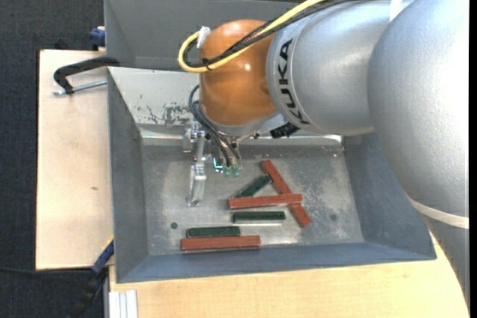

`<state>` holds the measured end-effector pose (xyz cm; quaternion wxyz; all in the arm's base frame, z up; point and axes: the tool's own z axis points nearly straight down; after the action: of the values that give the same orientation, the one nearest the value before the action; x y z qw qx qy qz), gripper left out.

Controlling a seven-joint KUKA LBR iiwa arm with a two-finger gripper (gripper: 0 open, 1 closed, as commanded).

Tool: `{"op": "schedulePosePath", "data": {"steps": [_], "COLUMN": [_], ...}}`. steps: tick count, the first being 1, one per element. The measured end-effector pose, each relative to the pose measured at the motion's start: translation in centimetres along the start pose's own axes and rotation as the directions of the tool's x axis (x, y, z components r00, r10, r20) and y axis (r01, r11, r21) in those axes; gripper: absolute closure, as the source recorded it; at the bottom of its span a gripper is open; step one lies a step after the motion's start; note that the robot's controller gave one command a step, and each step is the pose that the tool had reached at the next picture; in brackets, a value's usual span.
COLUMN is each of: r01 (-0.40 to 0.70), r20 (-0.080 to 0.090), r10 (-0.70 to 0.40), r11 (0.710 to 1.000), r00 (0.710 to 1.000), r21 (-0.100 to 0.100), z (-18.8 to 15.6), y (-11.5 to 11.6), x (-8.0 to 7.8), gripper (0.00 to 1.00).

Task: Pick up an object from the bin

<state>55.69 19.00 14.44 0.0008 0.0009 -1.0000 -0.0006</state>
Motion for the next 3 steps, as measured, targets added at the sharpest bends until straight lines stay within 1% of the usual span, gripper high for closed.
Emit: {"op": "schedulePosePath", "data": {"steps": [1,2,3], "r01": [-0.001,0.091,0.367], "r20": [0.002,0.001,0.003], "r10": [0.001,-0.091,-0.367], "r11": [1.0,0.996,0.93], "r00": [1.0,0.996,0.93], "r21": [0.0,-0.001,0.001], "z": [-0.1,-0.3,1.1], "y": [-0.1,-1.1,-5.5], "x": [-0.1,0.3,0.1], "gripper": [0.0,0.0,0.0]}}
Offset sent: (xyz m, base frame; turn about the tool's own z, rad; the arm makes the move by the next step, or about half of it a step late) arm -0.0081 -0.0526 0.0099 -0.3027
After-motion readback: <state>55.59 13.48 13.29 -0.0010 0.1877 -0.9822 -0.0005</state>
